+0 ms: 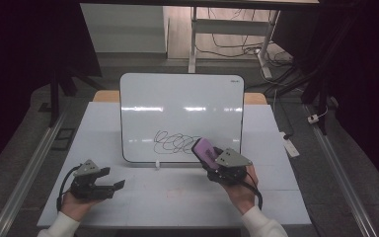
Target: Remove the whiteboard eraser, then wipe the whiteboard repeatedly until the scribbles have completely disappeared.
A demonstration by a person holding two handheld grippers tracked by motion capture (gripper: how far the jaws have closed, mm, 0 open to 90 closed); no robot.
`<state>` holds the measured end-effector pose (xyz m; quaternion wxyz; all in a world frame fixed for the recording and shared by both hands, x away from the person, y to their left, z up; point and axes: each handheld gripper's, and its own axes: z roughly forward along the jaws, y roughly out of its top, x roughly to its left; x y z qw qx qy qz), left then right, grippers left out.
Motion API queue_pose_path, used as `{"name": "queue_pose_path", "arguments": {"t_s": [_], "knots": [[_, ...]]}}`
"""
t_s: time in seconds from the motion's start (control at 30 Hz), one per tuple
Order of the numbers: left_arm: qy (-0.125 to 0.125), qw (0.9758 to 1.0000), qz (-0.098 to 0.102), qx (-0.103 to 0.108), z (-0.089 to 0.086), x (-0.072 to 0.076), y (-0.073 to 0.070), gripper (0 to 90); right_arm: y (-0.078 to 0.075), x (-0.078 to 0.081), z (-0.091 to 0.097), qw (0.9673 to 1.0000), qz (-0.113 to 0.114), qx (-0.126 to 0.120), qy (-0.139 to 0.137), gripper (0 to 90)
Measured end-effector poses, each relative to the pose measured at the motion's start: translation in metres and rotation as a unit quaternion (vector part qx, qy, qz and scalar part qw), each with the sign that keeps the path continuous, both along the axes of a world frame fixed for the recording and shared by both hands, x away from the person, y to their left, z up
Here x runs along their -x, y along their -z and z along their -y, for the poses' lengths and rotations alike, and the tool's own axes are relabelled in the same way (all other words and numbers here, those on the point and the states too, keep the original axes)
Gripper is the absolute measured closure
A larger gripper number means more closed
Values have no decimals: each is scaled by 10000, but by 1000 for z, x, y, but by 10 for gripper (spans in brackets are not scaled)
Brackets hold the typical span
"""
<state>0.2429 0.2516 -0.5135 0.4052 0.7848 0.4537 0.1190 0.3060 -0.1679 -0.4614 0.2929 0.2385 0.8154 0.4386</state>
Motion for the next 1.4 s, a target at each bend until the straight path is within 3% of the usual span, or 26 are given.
{"name": "queue_pose_path", "arguments": {"t_s": [0.33, 0.6, 0.8, 1.07, 1.27, 1.4], "knots": [[-24, 10000, 1, -15, 1, 0, 0, 213, -3, -8, -2, 9992, 260, 238, 184, 388], [1, 10000, -19, -18, 1, -1, 2, 212, -2, -20, 0, 9986, 171, 279, 423, 389], [22, 10000, -34, 16, 0, -3, 3, 212, -3, -34, -9, 9973, 185, 392, 592, 390], [79, 10000, 11, 19, 0, -5, 2, 212, 1, -47, -18, 9924, 271, 693, 978, 392], [65, 10000, -1, 16, -1, -4, 3, 212, 8, -47, -38, 9911, 383, 875, 923, 395], [67, 10000, -2, 21, 1, -3, 2, 212, 14, -42, -62, 9923, 407, 985, 635, 396]]}}
